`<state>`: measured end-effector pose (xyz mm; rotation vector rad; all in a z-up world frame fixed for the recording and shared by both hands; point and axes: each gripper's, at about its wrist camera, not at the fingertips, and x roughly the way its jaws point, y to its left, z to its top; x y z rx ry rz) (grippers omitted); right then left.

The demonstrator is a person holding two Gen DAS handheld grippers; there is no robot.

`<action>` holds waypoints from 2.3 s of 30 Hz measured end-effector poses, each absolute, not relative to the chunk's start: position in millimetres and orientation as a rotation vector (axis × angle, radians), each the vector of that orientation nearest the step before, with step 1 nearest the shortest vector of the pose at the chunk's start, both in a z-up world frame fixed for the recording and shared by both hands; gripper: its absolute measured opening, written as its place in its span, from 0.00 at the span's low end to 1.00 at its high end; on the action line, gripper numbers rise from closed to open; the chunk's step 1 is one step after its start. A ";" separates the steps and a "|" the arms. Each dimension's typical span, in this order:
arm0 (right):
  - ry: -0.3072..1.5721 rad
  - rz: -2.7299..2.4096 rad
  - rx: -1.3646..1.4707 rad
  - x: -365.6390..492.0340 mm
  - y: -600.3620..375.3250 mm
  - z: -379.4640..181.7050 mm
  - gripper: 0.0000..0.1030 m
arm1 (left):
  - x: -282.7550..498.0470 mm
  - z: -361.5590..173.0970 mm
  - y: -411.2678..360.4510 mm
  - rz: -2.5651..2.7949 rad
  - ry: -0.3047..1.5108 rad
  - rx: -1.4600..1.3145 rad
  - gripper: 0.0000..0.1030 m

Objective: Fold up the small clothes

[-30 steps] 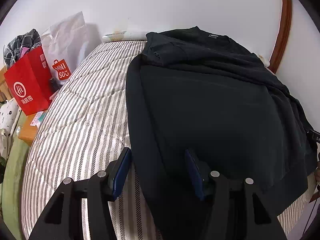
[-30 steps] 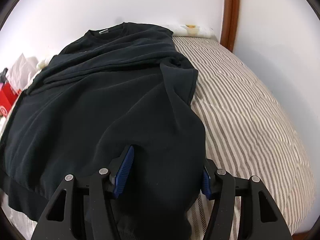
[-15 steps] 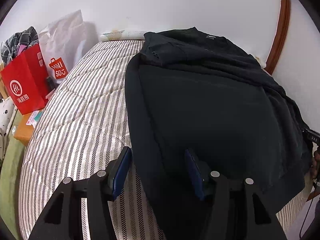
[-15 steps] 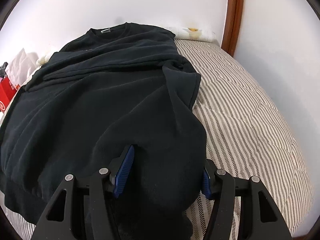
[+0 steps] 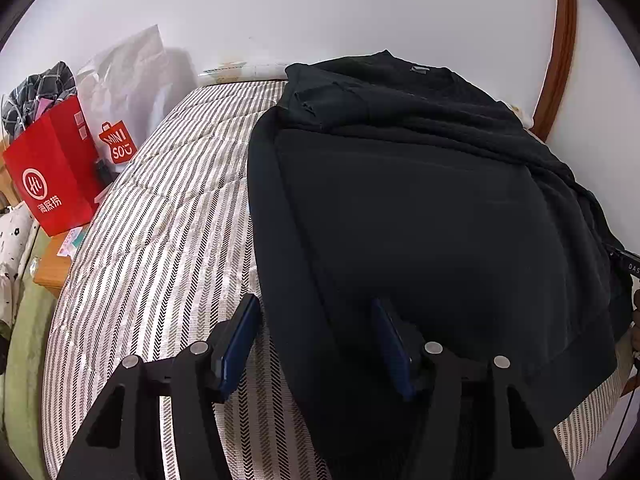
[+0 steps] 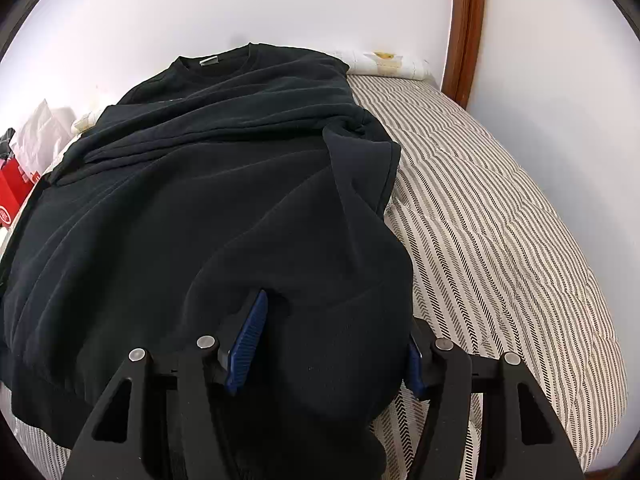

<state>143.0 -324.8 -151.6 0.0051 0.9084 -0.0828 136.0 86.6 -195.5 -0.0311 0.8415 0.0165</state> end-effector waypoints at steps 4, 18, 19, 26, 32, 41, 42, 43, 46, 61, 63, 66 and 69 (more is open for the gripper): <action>0.906 -0.087 0.005 142.7 -324.1 -152.1 0.58 | 136.3 -196.0 85.9 0.017 0.843 -0.026 0.57; 0.905 -0.089 0.006 142.9 -325.6 -152.5 0.59 | 136.8 -197.3 83.4 0.020 0.843 -0.016 0.59; 0.905 -0.091 0.006 143.0 -325.8 -152.5 0.60 | 136.9 -197.4 83.7 0.021 0.843 -0.015 0.59; 0.905 -0.094 0.007 142.9 -325.9 -152.5 0.60 | 136.8 -197.6 83.8 0.022 0.843 -0.014 0.60; 0.906 -0.099 0.005 142.5 -324.9 -152.4 0.61 | 136.9 -197.8 84.1 0.019 0.843 -0.017 0.60; 0.906 -0.097 0.008 142.7 -324.6 -152.8 0.62 | 137.1 -197.6 84.6 0.019 0.843 -0.017 0.60; 0.906 -0.097 0.008 142.6 -324.1 -152.8 0.62 | 137.0 -197.7 84.5 0.019 0.843 -0.017 0.60; 0.906 -0.098 0.008 142.4 -323.7 -152.8 0.62 | 137.1 -197.7 84.4 0.019 0.843 -0.017 0.60; 0.906 -0.096 0.010 142.4 -324.2 -153.0 0.62 | 137.1 -197.7 84.5 0.020 0.843 -0.017 0.60; 0.906 -0.092 0.013 142.7 -327.2 -154.1 0.62 | 137.2 -197.8 84.5 0.020 0.842 -0.017 0.60; 0.906 -0.091 0.012 142.9 -327.9 -154.1 0.62 | 137.2 -197.8 84.4 0.020 0.842 -0.017 0.60; 0.906 -0.090 0.013 143.0 -327.9 -154.2 0.62 | 137.2 -197.9 84.5 0.021 0.842 -0.016 0.60; 0.906 -0.089 0.012 143.2 -328.7 -154.2 0.62 | 137.3 -198.0 84.6 0.021 0.842 -0.017 0.60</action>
